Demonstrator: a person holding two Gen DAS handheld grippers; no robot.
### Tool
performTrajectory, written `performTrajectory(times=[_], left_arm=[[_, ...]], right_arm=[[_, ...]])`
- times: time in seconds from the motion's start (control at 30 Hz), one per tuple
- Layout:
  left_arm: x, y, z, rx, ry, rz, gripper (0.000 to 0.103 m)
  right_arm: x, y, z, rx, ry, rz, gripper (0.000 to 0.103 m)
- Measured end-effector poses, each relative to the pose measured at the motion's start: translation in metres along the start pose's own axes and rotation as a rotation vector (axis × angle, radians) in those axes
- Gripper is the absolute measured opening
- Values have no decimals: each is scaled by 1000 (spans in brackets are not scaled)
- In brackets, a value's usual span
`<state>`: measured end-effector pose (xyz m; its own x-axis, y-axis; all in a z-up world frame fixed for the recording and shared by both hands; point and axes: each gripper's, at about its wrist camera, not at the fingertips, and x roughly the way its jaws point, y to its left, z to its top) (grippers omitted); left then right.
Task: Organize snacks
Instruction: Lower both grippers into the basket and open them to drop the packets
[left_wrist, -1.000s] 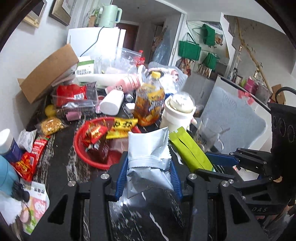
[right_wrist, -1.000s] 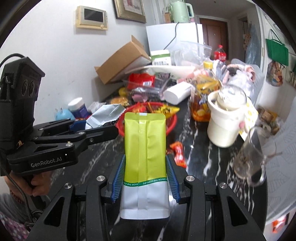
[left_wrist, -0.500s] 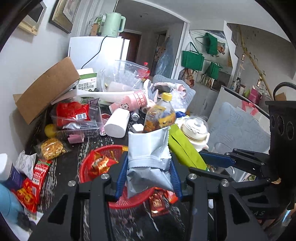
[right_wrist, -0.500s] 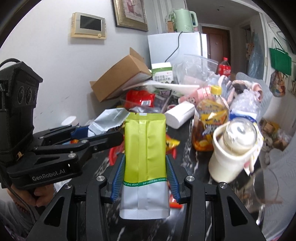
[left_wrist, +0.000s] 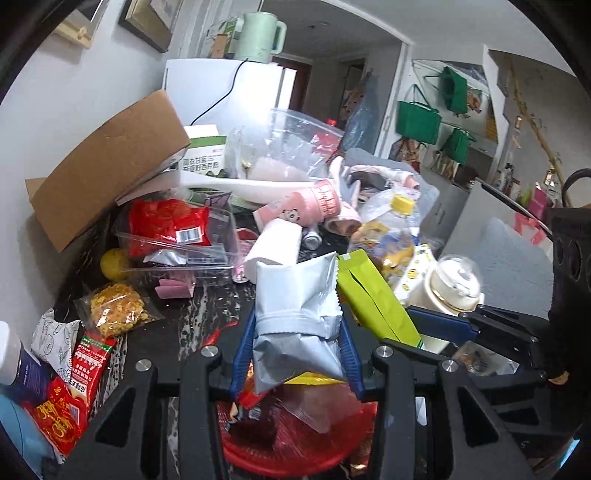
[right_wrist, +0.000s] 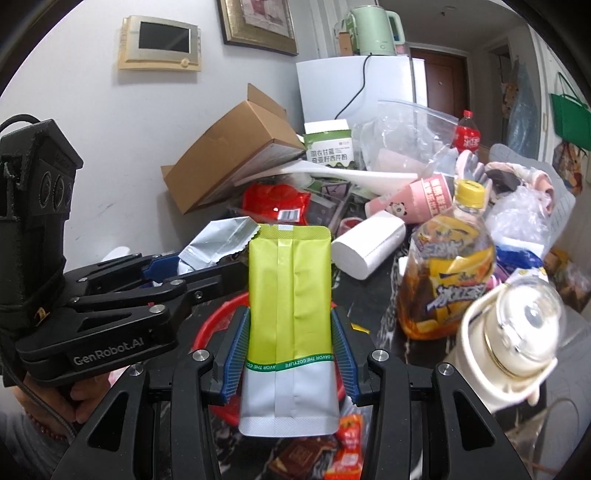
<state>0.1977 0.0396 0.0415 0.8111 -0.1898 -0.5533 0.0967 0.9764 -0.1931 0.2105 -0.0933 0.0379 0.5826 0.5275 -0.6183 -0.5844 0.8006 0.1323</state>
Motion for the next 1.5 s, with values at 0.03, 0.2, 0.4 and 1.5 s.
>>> performTrajectory(times=[0.03,0.2,0.4,1.5], left_arm=[[4,2,-1,1,6,14,41],[23,7,-4,11,43,38,41],[44,11,-11,12,101,56,41],[78,15,-30,27,295,157,43]], right_arm=[[6,-1,0,-8,9,-3,43],[28,-10,-5,12,43,-6,43],[48,-19,-11,28,97,0,43],[75,-19,-22,3,226,-42,49]])
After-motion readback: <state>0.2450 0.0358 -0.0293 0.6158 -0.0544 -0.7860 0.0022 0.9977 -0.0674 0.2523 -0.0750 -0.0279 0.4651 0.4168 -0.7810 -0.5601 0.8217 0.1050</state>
